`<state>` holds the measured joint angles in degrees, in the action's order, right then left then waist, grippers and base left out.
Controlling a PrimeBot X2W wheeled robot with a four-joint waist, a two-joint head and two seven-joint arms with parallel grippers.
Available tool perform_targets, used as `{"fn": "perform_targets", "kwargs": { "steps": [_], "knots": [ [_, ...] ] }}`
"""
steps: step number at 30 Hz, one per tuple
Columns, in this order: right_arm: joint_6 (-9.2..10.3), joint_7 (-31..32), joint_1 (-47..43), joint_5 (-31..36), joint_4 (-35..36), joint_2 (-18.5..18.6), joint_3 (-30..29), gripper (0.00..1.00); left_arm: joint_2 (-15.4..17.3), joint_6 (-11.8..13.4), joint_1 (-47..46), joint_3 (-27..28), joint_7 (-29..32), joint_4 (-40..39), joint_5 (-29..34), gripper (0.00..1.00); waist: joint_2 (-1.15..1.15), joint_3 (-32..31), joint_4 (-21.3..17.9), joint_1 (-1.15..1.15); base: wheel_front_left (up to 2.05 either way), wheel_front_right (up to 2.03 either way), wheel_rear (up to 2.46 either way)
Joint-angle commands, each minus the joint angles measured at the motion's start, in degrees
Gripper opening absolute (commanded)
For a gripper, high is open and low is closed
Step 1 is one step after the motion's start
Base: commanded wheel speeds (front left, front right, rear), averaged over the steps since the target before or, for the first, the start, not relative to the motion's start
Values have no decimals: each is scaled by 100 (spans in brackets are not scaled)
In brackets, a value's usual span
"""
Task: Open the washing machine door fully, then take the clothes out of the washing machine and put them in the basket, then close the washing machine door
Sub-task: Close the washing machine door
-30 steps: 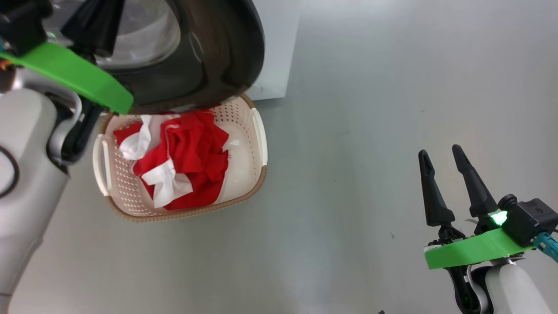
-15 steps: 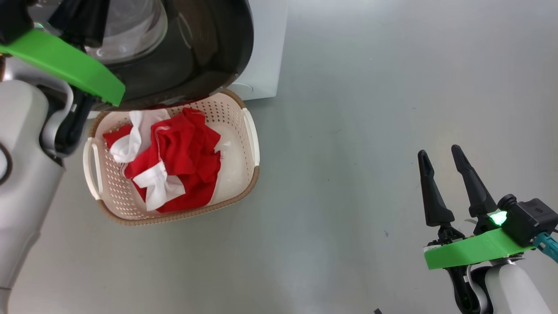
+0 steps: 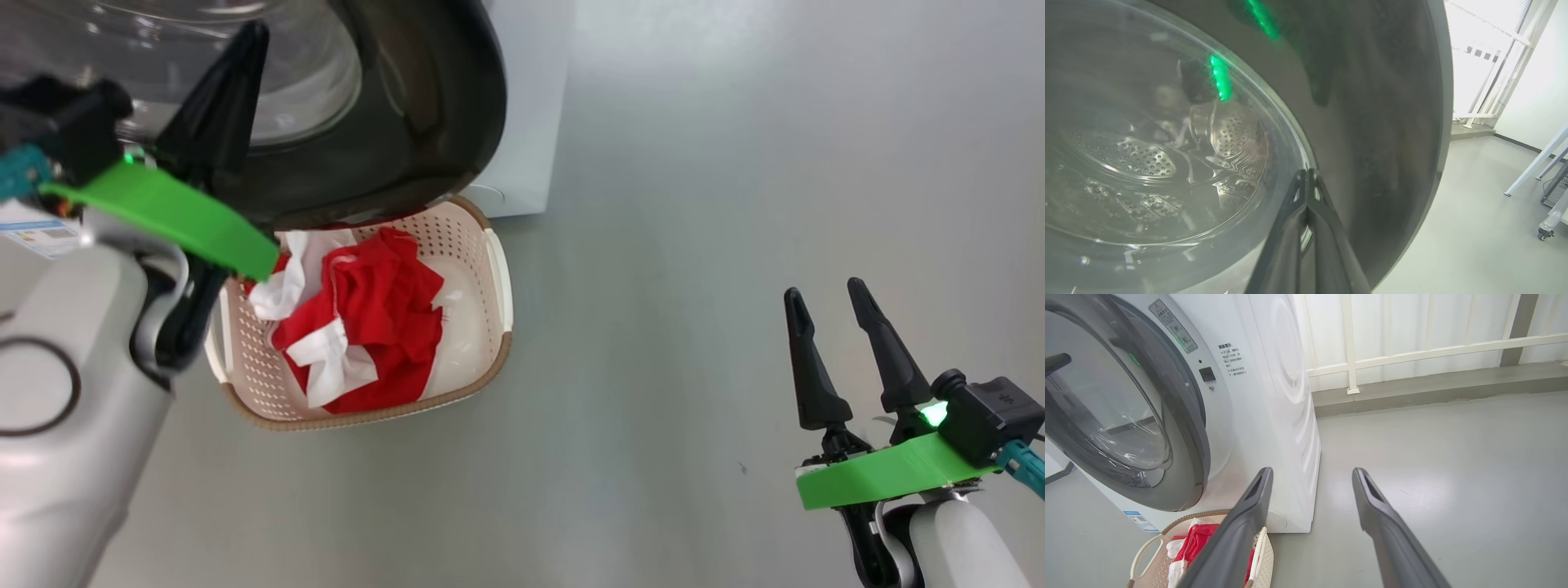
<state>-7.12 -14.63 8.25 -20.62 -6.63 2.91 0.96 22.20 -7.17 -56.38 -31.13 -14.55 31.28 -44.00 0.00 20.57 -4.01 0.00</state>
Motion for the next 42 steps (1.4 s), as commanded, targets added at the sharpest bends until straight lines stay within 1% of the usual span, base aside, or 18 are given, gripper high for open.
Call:
{"fn": "perform_targets", "kwargs": {
  "steps": [1,7,8,11,12,14,17,19,27,29,32,33,42],
  "knots": [
    [-36,-37,-124,93,129,-3,107,100,158,-32,211,374,-45,-204,70,0,0,-145,130,0,0,0,0],
    [-36,-37,-280,202,102,-3,49,100,-10,-32,1028,891,-45,-403,280,0,0,-388,305,0,0,0,0],
    [-36,-37,-280,202,102,-3,49,100,-10,-32,1028,891,-45,-403,280,0,0,-388,305,0,0,0,0],
    [-36,-37,-368,232,97,12,34,100,-71,-32,1434,1059,-45,-473,458,0,0,-503,394,0,0,0,0],
    [-36,-37,-395,235,96,20,27,100,-92,-32,1559,1114,-45,-499,532,2,0,-536,421,0,0,0,0],
    [-36,-37,-442,239,90,37,19,100,-165,-32,1805,1277,-45,-565,616,11,0,-603,471,0,0,0,0],
    [-36,-37,-507,241,76,51,24,100,-233,-32,2176,1440,-45,-671,826,18,0,-703,530,0,0,0,0],
    [-36,-37,-553,238,75,61,16,100,-299,-32,2400,1603,-45,-733,931,25,0,-754,570,0,0,0,0],
    [-36,-37,-711,219,70,104,-6,100,-552,-32,3185,2127,-45,-984,1126,51,0,-926,681,0,0,0,0],
    [-36,-37,-742,216,73,115,-16,100,-586,-32,3354,2243,-45,-1042,1193,69,0,-963,698,0,0,0,0],
    [-36,-37,-793,216,73,128,-29,100,-645,-32,3592,2440,-45,-1127,1305,88,0,-1019,715,0,0,0,0],
    [-36,-37,-811,215,73,133,-35,100,-658,-32,3668,2500,-45,-1155,1360,100,0,-1036,720,0,0,0,0],
    [-36,-37,-972,199,69,166,-96,100,-835,-32,4282,2969,-45,-1339,1664,100,0,-1200,734,0,0,0,0]
  ]
}}
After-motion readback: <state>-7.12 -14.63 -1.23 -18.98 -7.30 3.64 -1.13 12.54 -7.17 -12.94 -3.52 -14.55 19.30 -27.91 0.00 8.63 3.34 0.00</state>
